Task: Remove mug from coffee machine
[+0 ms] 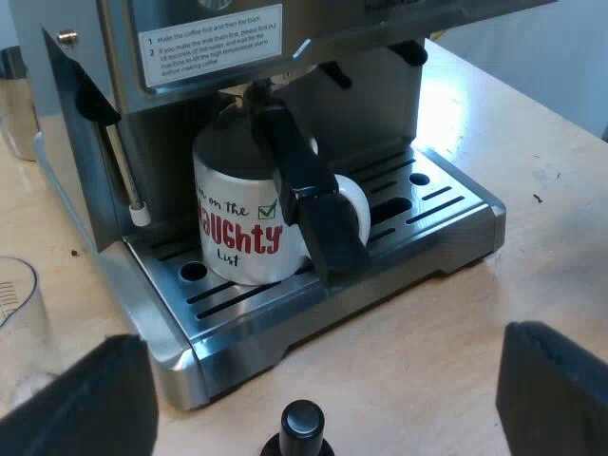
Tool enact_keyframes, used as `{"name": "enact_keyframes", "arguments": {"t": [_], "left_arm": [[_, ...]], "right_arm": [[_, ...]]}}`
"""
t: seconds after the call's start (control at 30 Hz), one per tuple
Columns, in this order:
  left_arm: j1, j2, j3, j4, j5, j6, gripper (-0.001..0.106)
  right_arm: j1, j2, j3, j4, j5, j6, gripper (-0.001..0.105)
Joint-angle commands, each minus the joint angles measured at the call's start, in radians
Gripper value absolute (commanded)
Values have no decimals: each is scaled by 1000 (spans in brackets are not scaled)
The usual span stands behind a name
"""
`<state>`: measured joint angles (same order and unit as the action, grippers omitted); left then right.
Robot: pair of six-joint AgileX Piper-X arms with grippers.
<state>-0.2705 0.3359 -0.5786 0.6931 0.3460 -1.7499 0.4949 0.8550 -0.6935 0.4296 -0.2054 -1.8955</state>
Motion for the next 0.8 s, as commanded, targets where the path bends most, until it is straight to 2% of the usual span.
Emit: {"name": "enact_keyframes", "arguments": {"t": [0.03,0.13,0.17,0.3,0.8], "left_arm": [[-3,1,0,-19,-6,4,79],[-3,1,0,-19,-6,4,79],[-3,1,0,-19,-6,4,79],[-3,1,0,-19,-6,4,79],[-3,1,0,-19,-6,4,79]], "right_arm": [[46,27,-14,-46,14,-9,60],[82,62,-14,-81,93,3,60],[89,80,-14,-102,108,29,60],[92,133,-14,-179,112,97,60],[92,175,-7,-387,142,105,60]]}}
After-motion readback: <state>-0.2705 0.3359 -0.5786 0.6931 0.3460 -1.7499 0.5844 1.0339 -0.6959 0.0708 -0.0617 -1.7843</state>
